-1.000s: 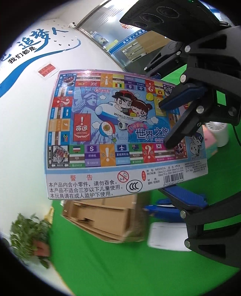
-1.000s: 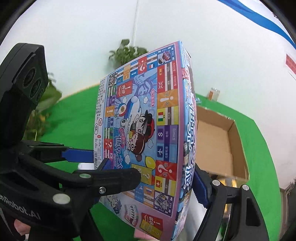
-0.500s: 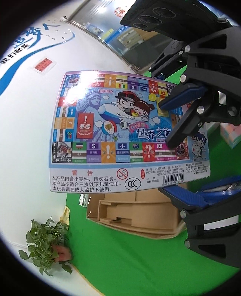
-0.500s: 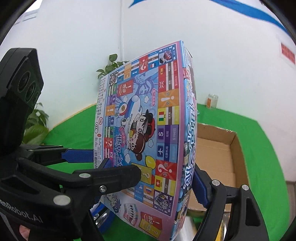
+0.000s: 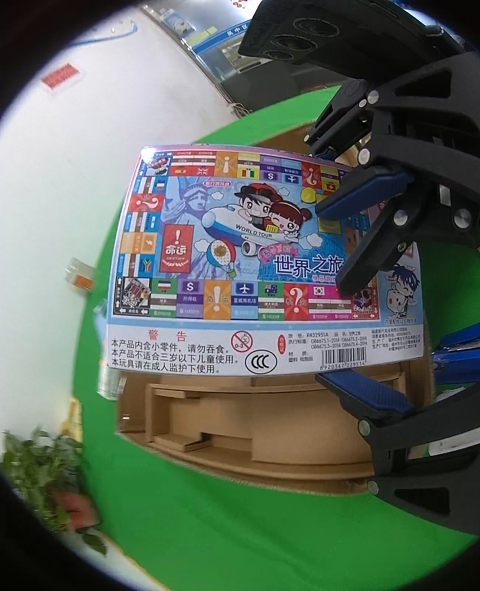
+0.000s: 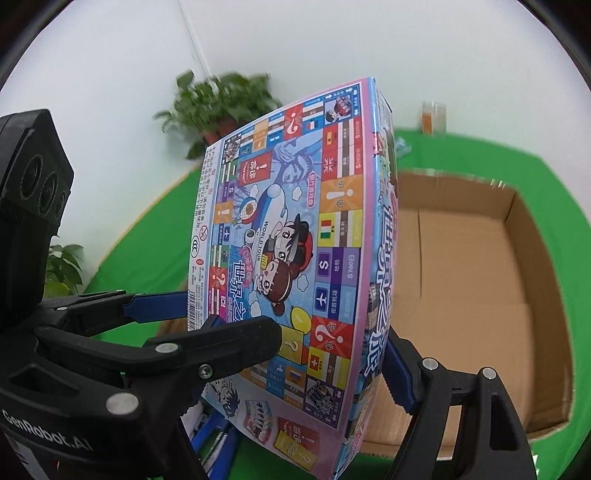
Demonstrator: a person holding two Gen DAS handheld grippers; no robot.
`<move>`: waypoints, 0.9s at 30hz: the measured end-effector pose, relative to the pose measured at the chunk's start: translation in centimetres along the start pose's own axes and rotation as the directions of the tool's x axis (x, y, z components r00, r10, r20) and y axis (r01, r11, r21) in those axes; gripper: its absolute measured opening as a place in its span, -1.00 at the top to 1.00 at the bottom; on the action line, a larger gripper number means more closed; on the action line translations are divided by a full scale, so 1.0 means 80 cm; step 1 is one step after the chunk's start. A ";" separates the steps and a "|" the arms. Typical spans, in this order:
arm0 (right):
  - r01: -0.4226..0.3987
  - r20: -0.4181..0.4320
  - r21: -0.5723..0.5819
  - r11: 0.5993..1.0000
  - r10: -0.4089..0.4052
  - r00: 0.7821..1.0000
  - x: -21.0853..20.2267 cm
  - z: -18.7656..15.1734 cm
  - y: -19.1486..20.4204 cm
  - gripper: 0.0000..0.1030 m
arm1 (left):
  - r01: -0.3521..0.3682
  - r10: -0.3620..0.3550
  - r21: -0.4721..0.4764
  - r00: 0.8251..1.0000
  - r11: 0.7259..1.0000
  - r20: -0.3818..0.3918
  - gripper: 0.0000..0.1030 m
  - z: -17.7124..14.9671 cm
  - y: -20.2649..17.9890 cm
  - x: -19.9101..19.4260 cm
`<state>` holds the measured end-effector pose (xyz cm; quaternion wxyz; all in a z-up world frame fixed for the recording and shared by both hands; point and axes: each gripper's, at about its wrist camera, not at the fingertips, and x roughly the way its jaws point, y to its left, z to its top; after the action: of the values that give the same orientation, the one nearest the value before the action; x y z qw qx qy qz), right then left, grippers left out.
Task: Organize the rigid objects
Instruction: 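Lower the board-game box flat into the cardboard box and release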
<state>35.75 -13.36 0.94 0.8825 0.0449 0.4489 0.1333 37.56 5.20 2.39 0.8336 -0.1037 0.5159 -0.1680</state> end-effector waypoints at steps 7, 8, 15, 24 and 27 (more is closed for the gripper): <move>-0.027 -0.161 0.079 0.997 0.039 0.986 0.065 0.009 -0.033 -0.49 | -0.042 0.040 -0.014 0.996 0.999 -0.084 -0.57 -0.002 0.004 0.039; -0.032 -0.181 0.088 0.996 0.048 0.982 0.075 0.010 -0.037 -0.49 | -0.045 0.043 -0.026 0.995 0.999 -0.092 -0.57 -0.004 0.006 0.044; -0.044 -0.246 0.081 0.996 0.063 0.967 0.117 0.040 -0.041 -0.51 | -0.051 0.045 -0.062 0.994 0.997 -0.100 -0.51 -0.008 0.015 0.051; -0.079 -0.330 0.028 0.996 0.084 0.940 0.107 0.037 -0.057 -0.67 | -0.027 0.028 -0.050 1.000 0.998 0.013 -0.22 -0.033 0.022 -0.007; -0.080 -0.333 -0.021 0.997 0.068 0.940 0.095 0.056 -0.079 -0.58 | -0.042 0.043 -0.013 0.997 0.999 0.070 -0.22 -0.059 0.018 -0.025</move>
<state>44.82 -17.16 -3.60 0.7892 0.0236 0.5867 0.1796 32.76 7.29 1.41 0.8539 -0.1034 0.4895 -0.1437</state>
